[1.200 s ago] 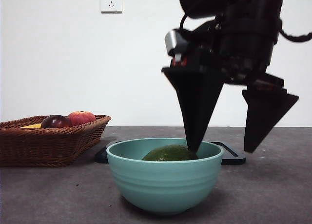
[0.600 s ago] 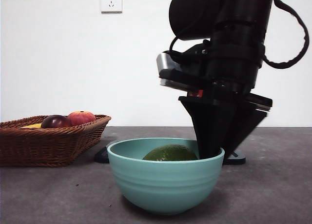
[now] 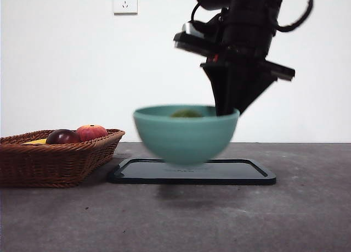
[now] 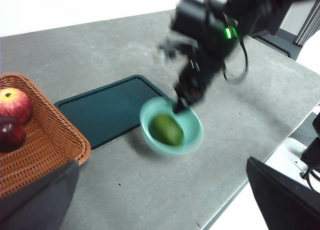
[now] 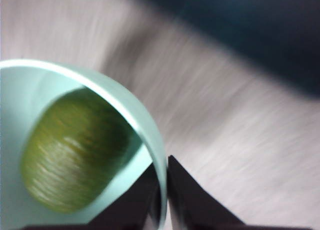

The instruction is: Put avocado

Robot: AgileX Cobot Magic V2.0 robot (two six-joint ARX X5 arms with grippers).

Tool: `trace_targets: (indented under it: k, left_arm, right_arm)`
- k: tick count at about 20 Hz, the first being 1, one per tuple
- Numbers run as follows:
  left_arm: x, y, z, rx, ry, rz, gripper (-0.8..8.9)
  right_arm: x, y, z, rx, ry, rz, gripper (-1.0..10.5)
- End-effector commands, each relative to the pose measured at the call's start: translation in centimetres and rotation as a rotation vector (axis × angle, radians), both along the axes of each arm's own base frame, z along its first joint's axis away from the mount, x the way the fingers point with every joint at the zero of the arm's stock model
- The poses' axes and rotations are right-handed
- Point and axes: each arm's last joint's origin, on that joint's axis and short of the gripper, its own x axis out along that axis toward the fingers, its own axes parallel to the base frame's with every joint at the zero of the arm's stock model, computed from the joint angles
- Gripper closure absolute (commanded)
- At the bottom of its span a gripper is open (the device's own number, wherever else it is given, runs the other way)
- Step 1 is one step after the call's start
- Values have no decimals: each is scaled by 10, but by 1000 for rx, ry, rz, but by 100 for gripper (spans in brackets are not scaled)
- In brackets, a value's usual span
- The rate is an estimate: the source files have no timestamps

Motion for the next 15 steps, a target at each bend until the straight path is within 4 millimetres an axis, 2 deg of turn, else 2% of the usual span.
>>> trace_targets:
  k: [1, 5, 8, 10, 13, 15]
  left_arm:
    - [0, 1, 3, -9, -22, -4, 257]
    - [0, 1, 3, -9, -22, -4, 257]
    - [0, 1, 3, -9, -22, -4, 256]
    - [0, 1, 3, -9, -22, -4, 257]
    - [0, 1, 3, -9, -22, -4, 256]
    - [0, 1, 3, -9, -22, -4, 257]
  right_arm:
    - [29, 2, 8, 17, -21, -49, 942]
    - [81, 0, 13, 37, -48, -126, 942]
    - [118, 2, -2, 40, -40, -163, 942]
    - [134, 2, -19, 41, -10, -177, 942]
    - [144, -1, -42, 16, 28, -201, 942]
    - [146, 0, -44, 20, 14, -189, 942]
